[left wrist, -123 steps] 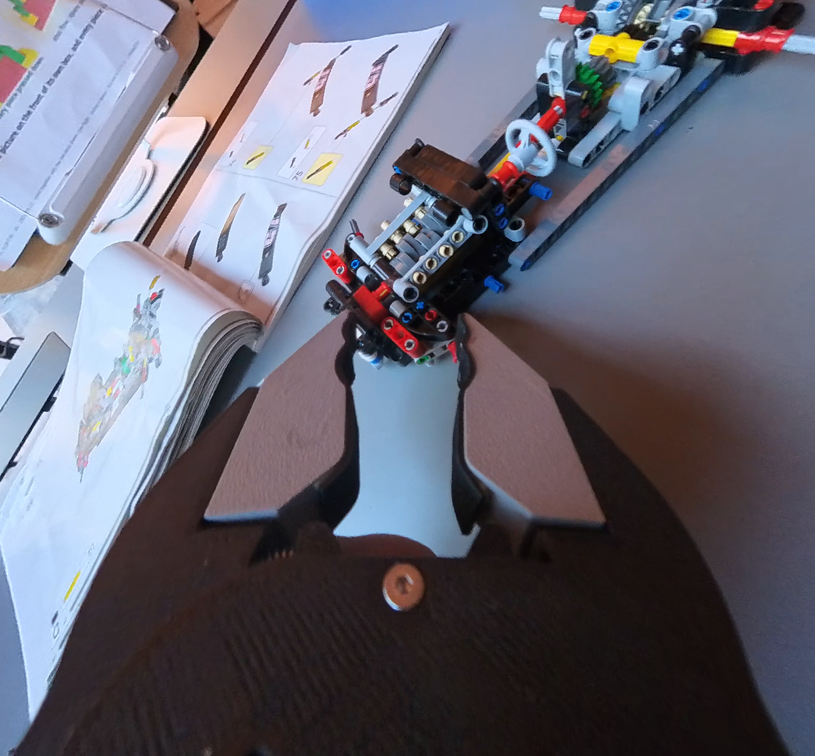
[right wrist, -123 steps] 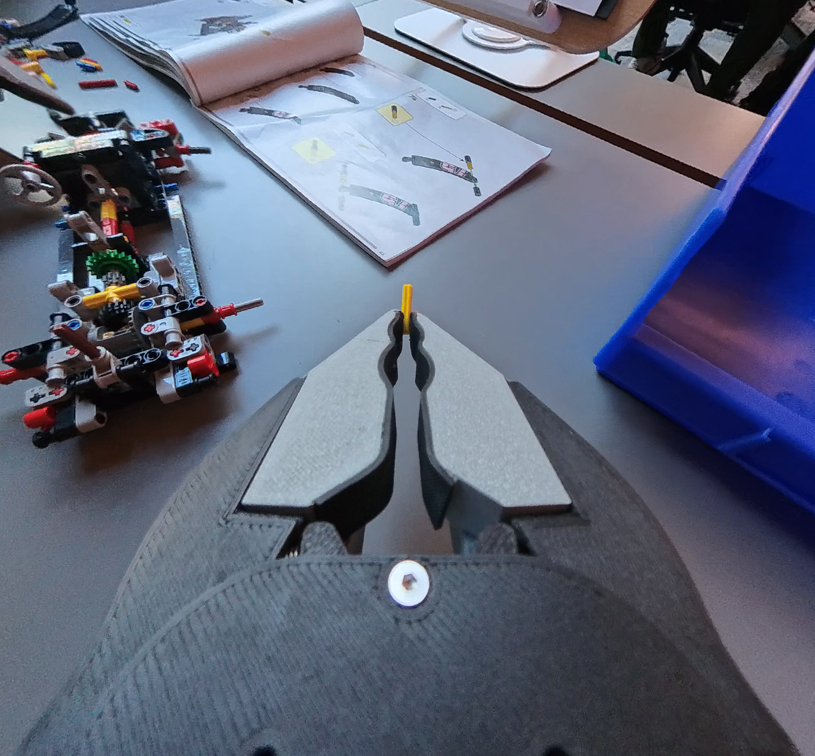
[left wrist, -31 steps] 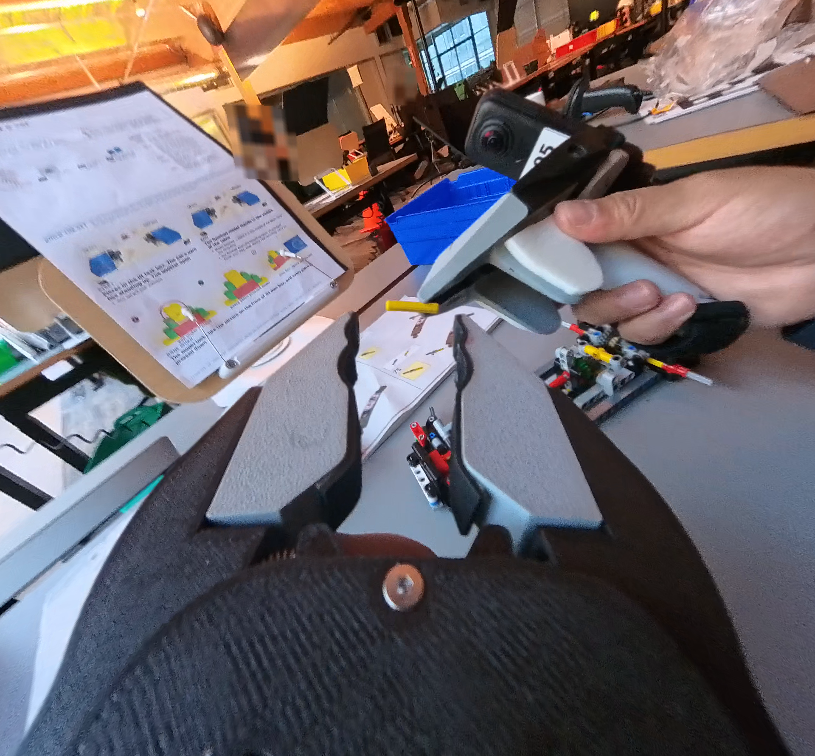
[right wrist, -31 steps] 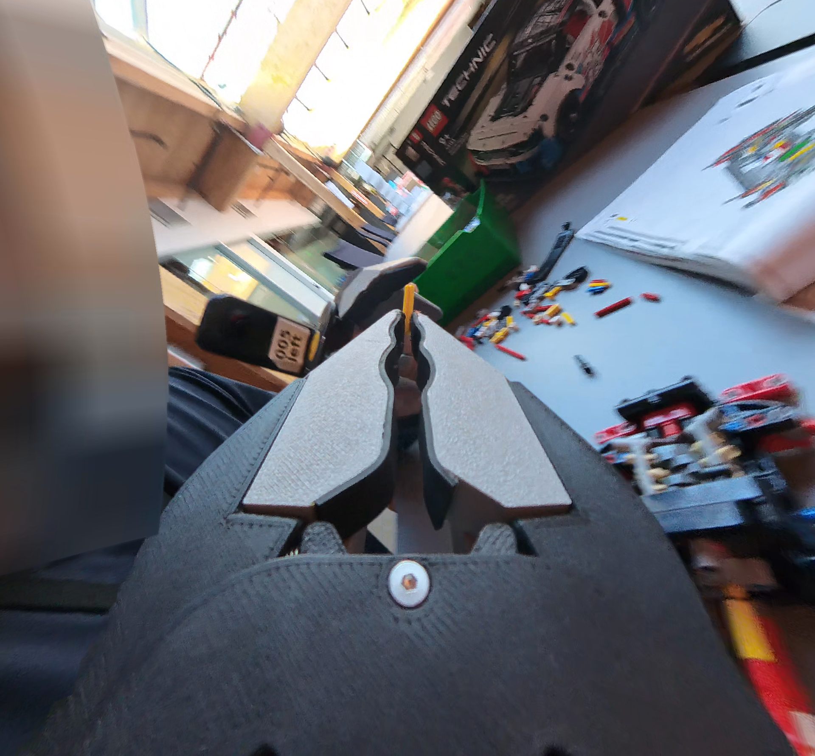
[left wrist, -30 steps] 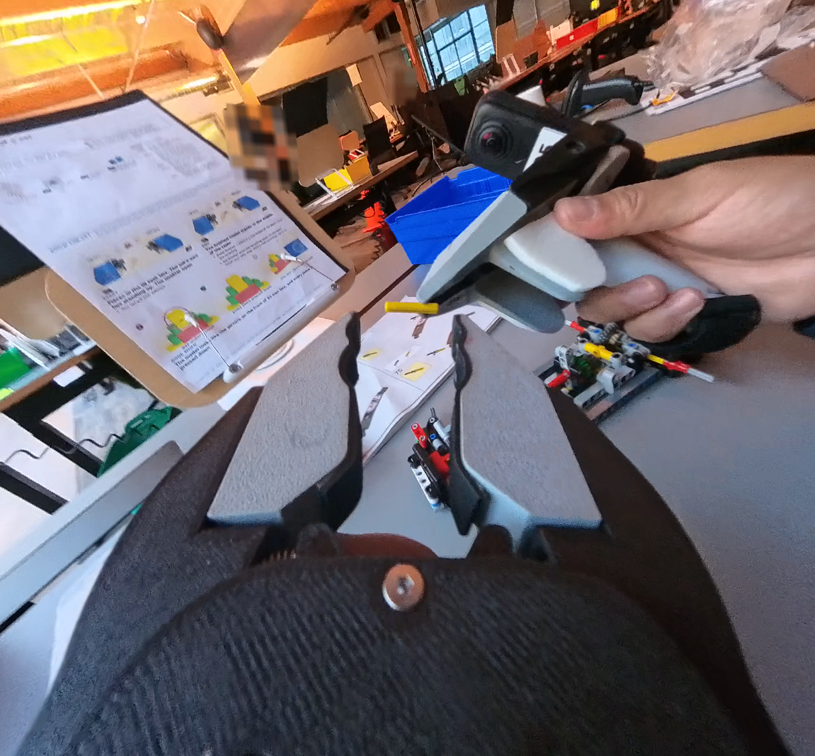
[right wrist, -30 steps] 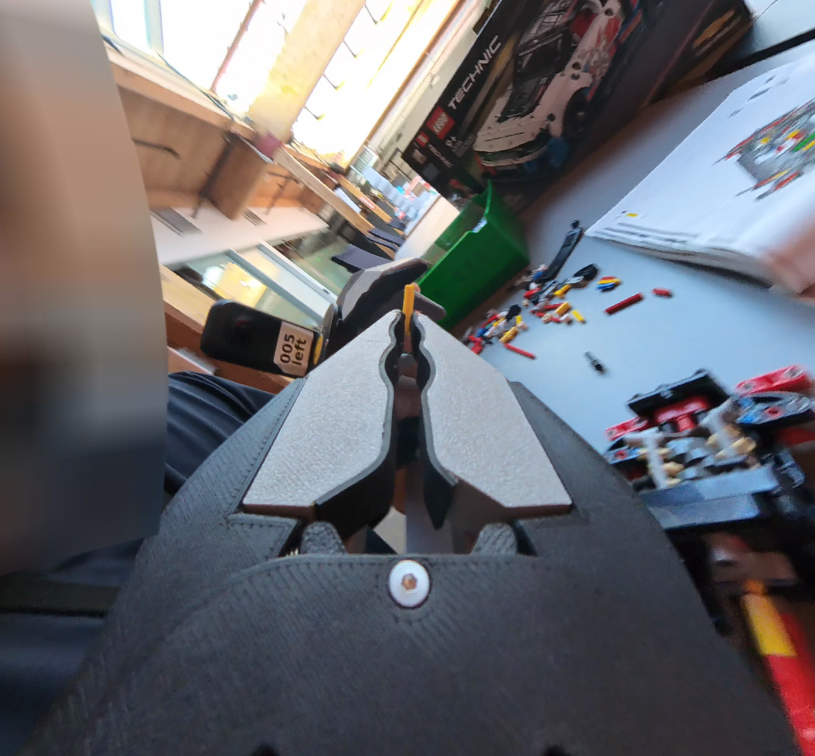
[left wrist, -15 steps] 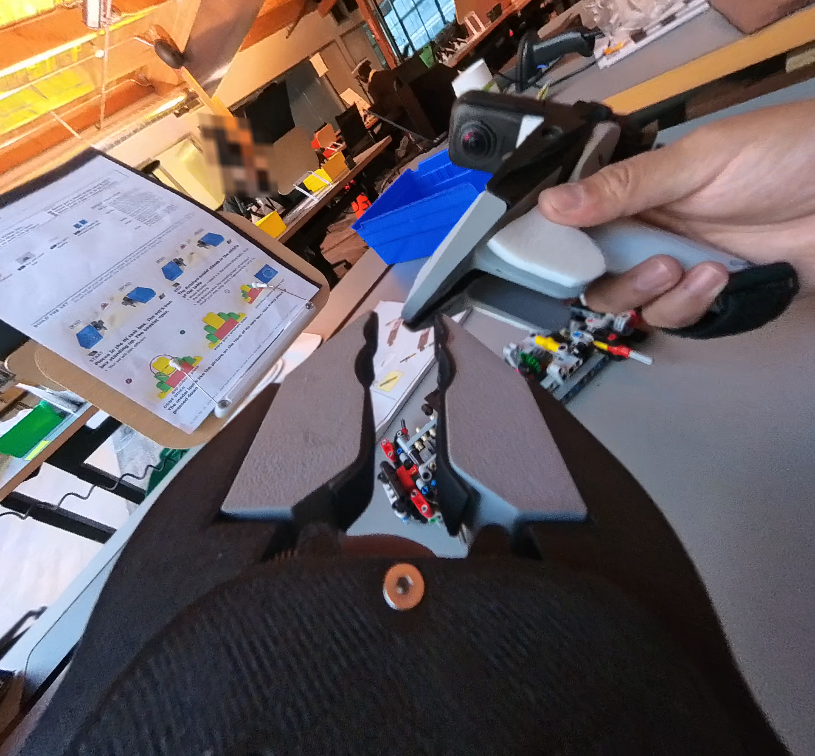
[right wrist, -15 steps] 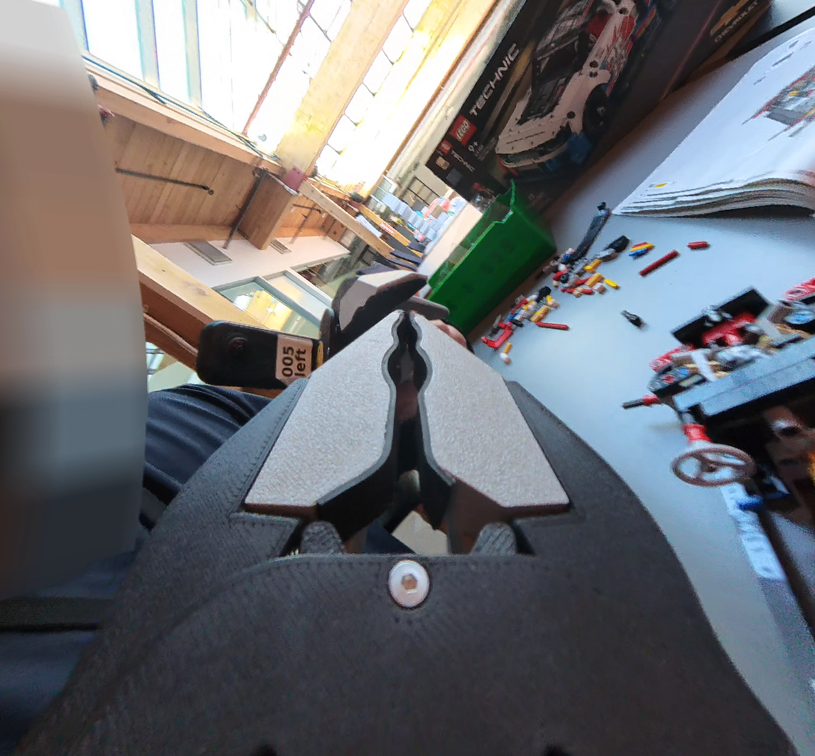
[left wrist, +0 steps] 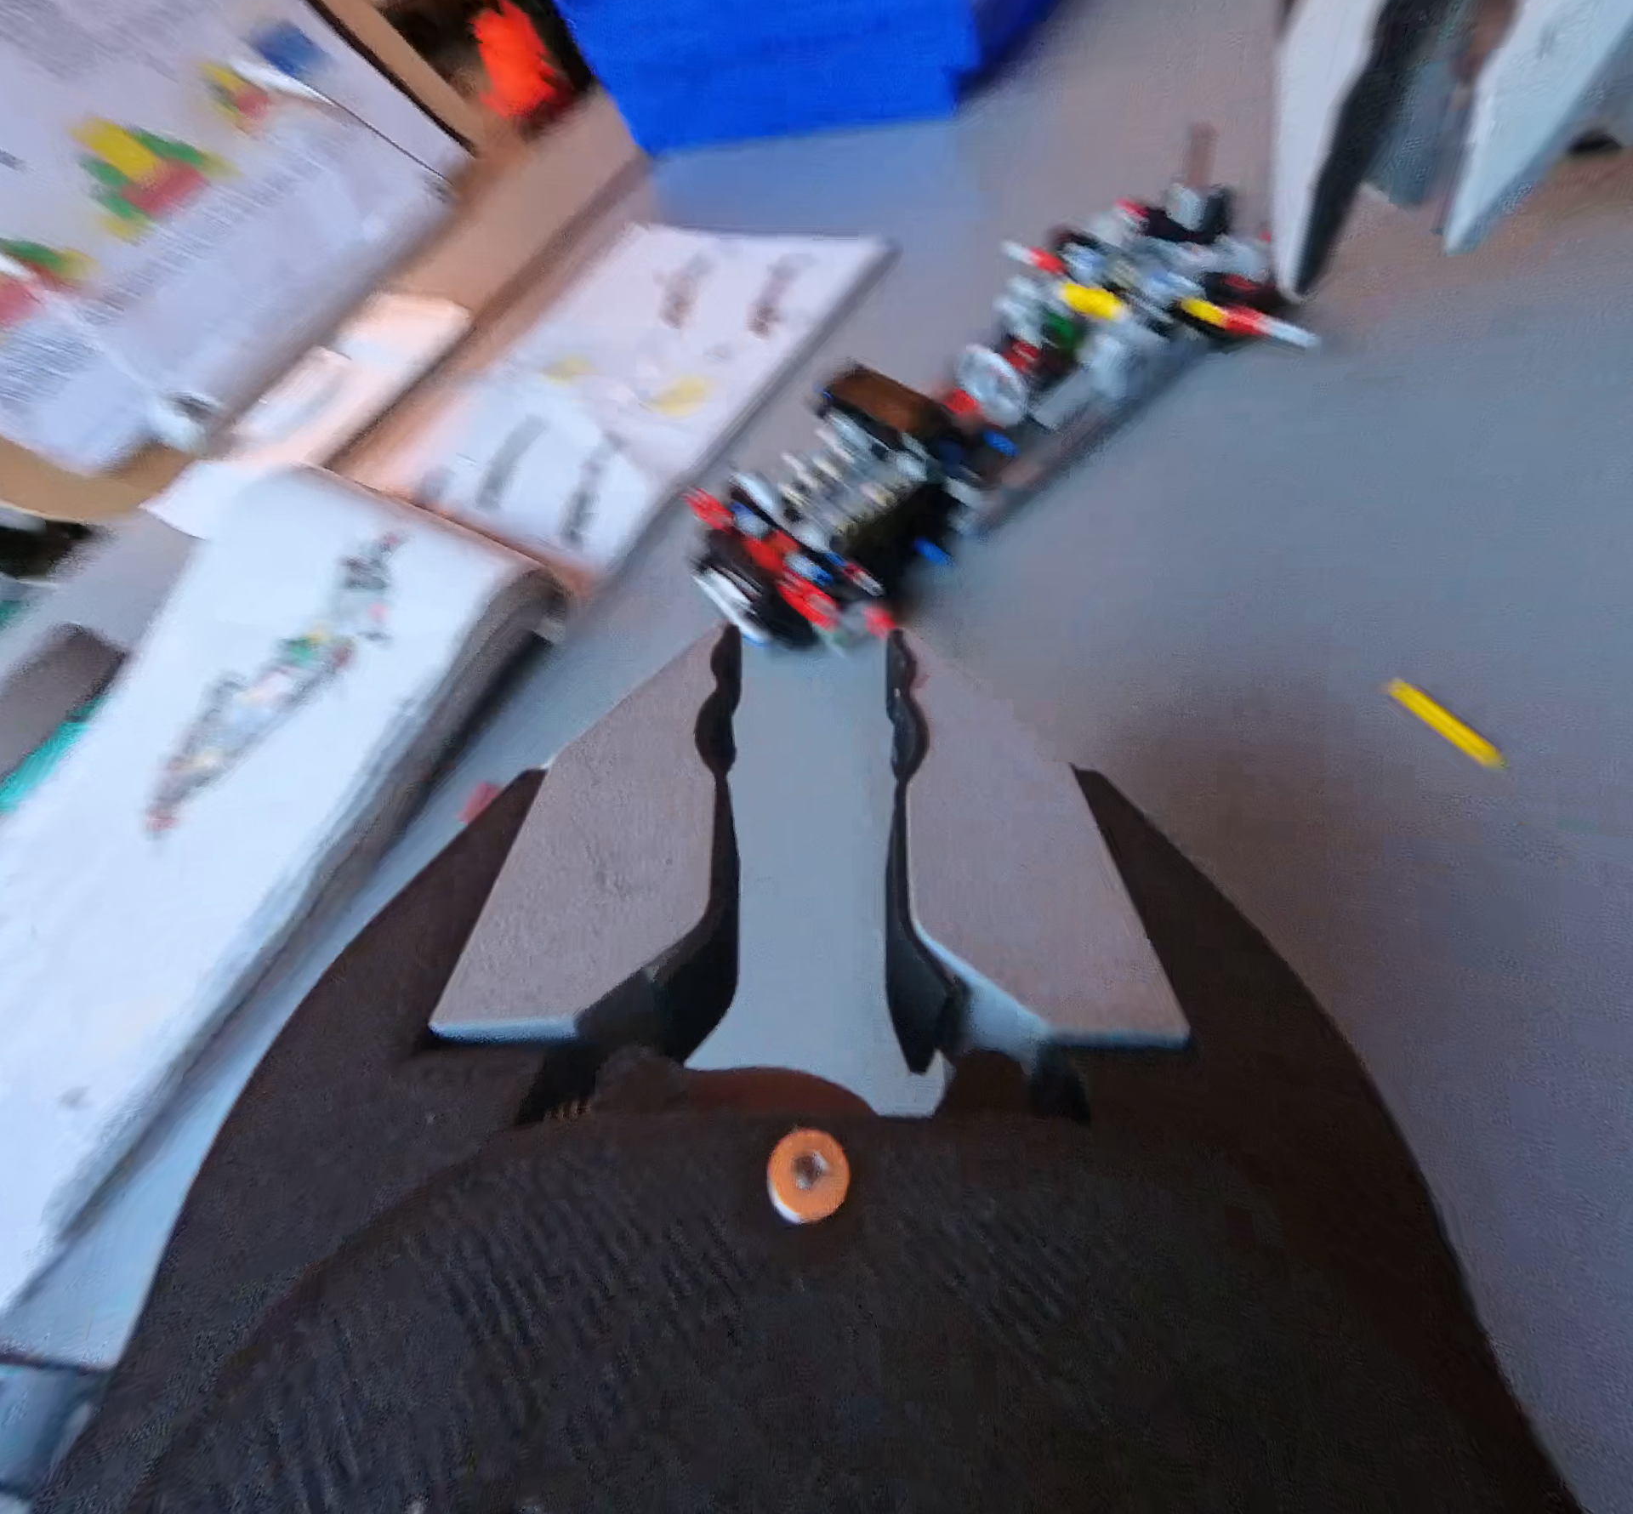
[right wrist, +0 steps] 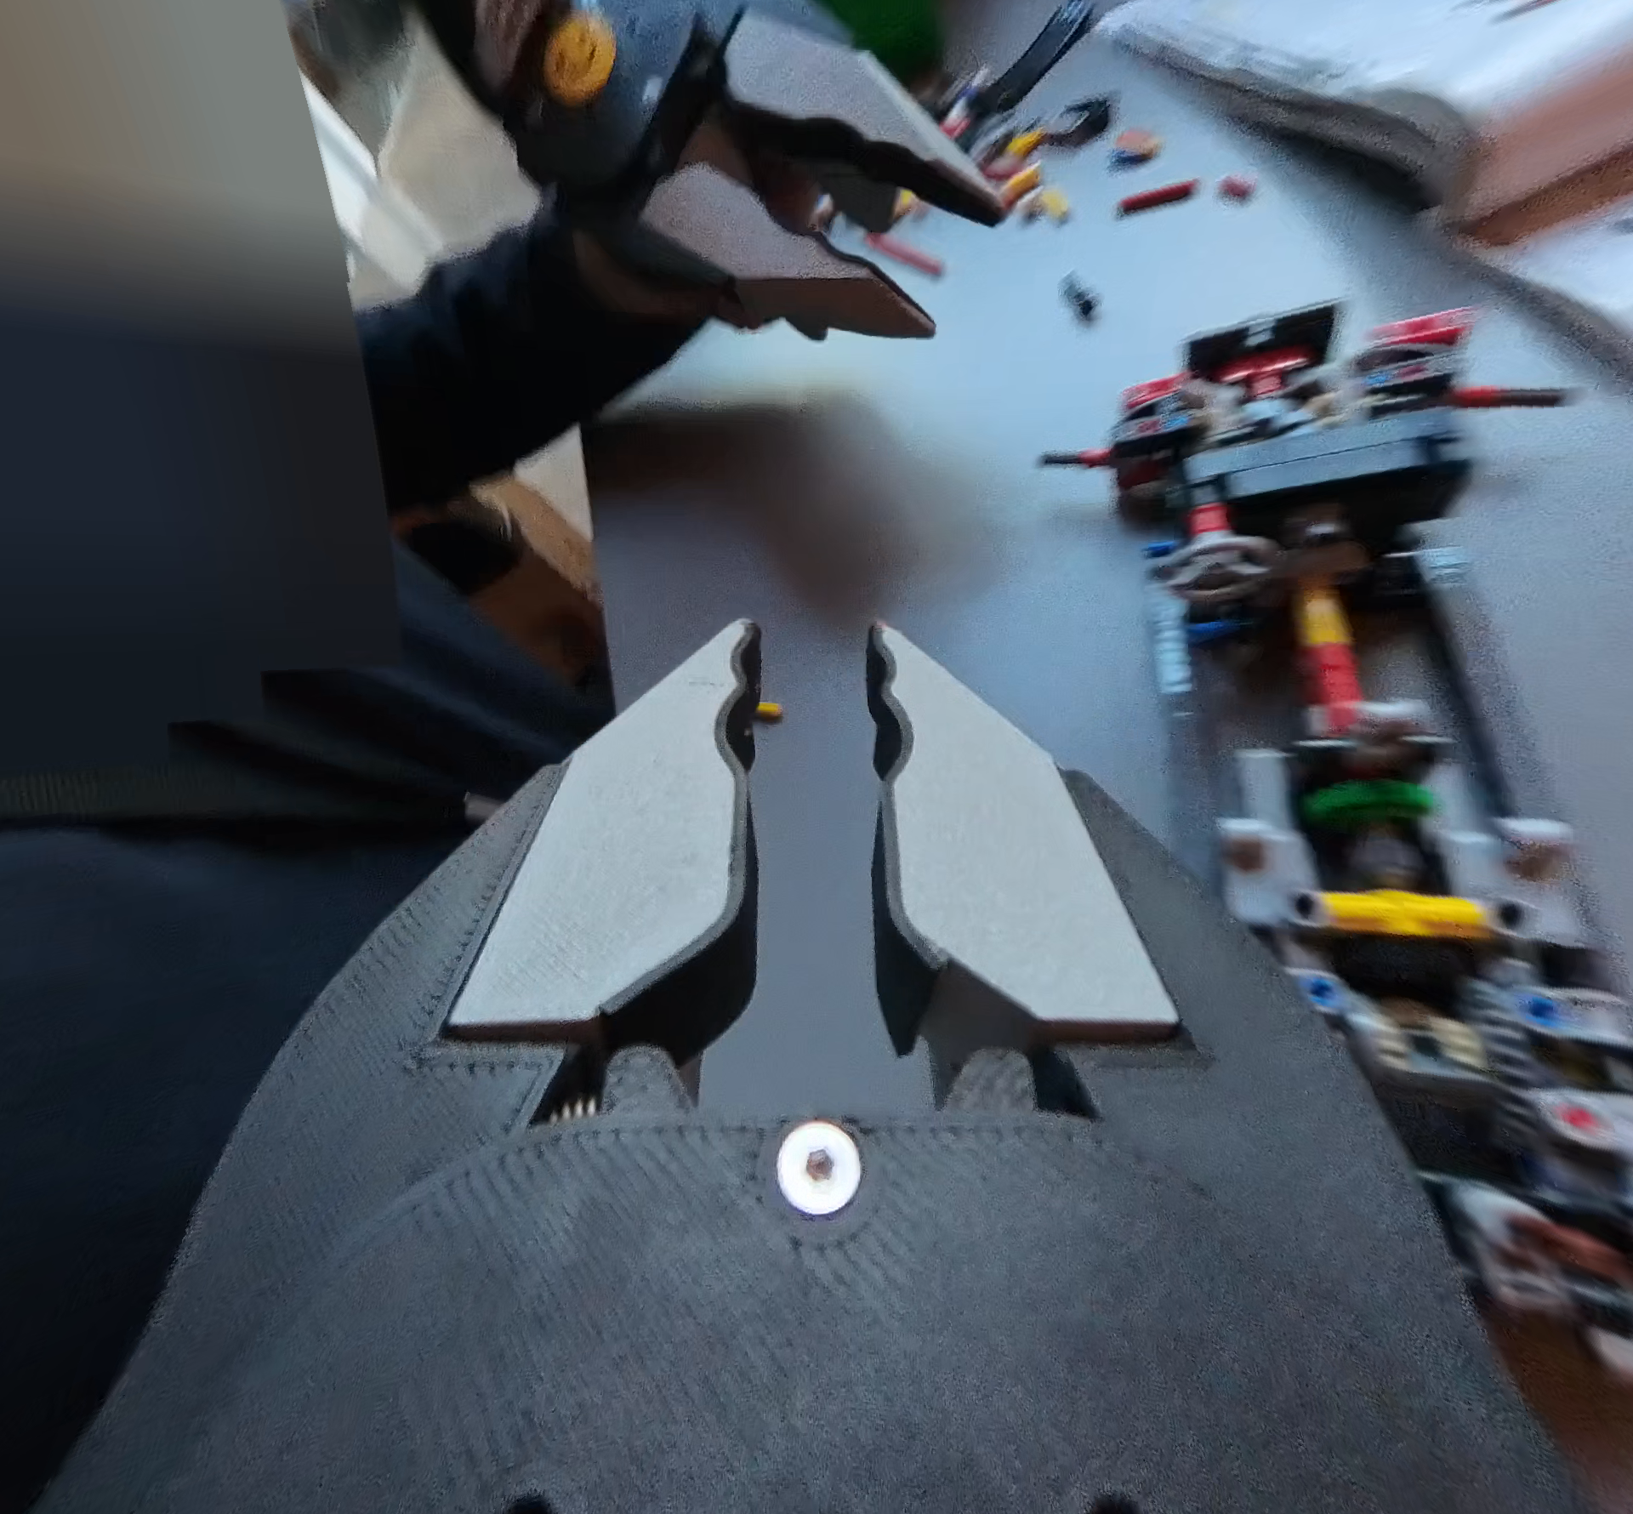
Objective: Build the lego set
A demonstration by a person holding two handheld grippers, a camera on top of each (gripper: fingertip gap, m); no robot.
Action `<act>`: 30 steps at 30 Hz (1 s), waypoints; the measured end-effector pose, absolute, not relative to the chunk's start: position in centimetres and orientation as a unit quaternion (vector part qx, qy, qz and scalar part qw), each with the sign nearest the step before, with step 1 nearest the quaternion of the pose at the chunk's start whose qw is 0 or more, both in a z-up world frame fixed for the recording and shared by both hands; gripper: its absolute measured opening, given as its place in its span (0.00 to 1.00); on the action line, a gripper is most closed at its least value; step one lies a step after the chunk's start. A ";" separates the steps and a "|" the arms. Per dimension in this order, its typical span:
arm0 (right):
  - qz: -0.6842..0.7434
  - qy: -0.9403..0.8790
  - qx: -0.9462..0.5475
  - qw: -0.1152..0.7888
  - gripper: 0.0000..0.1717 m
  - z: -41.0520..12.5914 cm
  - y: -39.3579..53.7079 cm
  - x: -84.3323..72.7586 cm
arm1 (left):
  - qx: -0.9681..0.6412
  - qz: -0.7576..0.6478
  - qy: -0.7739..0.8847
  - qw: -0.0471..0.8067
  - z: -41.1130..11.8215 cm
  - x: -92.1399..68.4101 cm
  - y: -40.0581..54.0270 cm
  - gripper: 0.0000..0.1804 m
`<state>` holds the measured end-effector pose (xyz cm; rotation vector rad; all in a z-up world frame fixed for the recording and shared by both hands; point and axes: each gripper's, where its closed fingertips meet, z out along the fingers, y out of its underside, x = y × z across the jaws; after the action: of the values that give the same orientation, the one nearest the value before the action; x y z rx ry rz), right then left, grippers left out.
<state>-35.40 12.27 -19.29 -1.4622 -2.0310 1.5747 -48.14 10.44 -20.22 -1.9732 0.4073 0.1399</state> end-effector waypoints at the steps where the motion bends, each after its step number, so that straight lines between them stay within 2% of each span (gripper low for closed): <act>1: 0.518 -0.707 -0.474 0.087 0.13 -20.0 10.5 -34.8 | -0.840 0.025 0.181 0.512 -21.1 -47.0 9.0 0.17; 3: 0.477 -0.770 -0.420 0.062 0.13 -22.4 6.9 -33.3 | -0.851 -0.032 0.182 0.491 -22.2 -44.8 6.5 0.18; 6: 0.368 -0.860 -0.341 0.091 0.14 -27.4 5.9 -32.6 | -0.863 -0.076 0.167 0.470 -23.5 -42.2 4.4 0.19; 7: 0.376 -0.861 -0.323 0.113 0.11 -27.0 5.9 -32.9 | -0.867 -0.070 0.169 0.464 -23.9 -41.6 4.1 0.20; 10: 0.356 -0.879 -0.302 0.097 0.16 -26.9 6.7 -32.7 | -0.876 -0.036 0.174 0.449 -25.1 -41.1 3.4 0.21; 14: 0.338 -0.897 -0.267 0.105 0.17 -26.8 7.1 -32.9 | -0.869 -0.057 0.160 0.464 -24.4 -39.6 3.1 0.22; 17: 0.339 -0.888 -0.295 0.097 0.18 -26.7 6.4 -33.5 | -0.873 -0.041 0.163 0.459 -24.6 -39.1 3.3 0.22; 24: 0.406 -0.776 -0.472 0.095 0.20 -25.7 4.8 -33.7 | -0.882 0.002 0.199 0.427 -25.9 -38.1 4.1 0.21; 28: 0.360 -0.772 -0.501 0.150 0.17 -27.0 5.5 -34.2 | -0.879 0.004 0.215 0.426 -26.0 -37.7 4.5 0.20; 30: 0.352 -0.772 -0.501 0.172 0.11 -27.1 5.6 -34.6 | -0.876 0.006 0.228 0.425 -26.1 -37.5 4.7 0.20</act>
<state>-34.63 5.62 -27.10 -1.4218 -2.1899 0.9992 -37.51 4.70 -26.08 -2.1904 0.5706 0.0149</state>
